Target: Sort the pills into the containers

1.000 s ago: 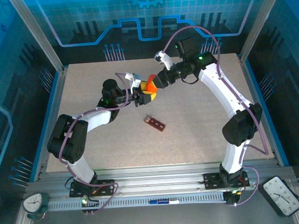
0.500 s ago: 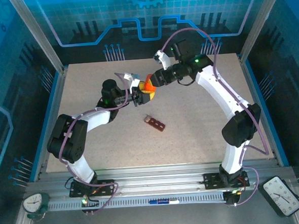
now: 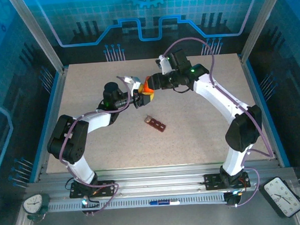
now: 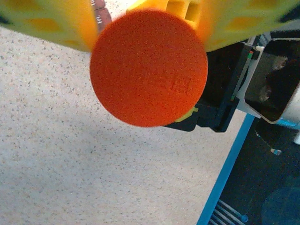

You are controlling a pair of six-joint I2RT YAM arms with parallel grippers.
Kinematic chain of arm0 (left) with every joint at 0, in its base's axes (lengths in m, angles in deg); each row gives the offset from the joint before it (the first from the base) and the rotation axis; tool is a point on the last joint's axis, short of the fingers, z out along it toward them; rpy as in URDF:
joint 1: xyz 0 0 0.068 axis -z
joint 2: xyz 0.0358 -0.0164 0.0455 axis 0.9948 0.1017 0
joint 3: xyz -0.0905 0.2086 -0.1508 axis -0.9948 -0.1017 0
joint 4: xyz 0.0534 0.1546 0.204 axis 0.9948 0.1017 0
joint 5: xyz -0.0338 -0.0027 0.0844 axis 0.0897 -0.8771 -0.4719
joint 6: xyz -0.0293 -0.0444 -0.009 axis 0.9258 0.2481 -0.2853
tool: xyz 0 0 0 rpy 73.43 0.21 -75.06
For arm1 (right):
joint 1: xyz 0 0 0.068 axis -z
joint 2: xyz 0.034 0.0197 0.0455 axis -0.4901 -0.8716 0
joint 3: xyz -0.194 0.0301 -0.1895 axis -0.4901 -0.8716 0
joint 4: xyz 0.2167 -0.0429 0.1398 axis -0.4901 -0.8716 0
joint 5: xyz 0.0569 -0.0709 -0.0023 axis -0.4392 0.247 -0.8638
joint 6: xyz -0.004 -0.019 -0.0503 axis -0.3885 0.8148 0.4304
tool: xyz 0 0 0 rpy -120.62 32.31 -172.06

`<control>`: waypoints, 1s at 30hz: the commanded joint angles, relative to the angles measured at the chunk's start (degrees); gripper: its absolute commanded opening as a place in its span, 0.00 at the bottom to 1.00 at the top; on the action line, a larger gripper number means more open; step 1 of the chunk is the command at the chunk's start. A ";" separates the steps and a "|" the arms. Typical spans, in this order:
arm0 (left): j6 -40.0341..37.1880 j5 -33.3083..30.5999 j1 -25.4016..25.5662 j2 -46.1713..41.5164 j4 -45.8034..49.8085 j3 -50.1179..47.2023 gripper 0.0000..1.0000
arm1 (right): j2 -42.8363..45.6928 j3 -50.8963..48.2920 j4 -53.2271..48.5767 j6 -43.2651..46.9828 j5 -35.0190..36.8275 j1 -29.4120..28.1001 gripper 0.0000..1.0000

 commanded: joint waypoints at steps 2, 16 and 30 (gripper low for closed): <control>-1.15 3.49 1.32 -1.94 -5.32 1.14 0.00 | 3.99 0.16 1.05 8.88 -6.89 2.16 0.74; 3.10 9.43 1.32 -1.01 -6.53 2.56 0.00 | 6.07 -1.19 0.45 20.64 -14.44 5.68 0.84; 4.76 10.84 1.31 -1.21 -7.30 2.55 0.00 | 2.24 2.45 -4.18 22.02 -16.89 4.67 0.74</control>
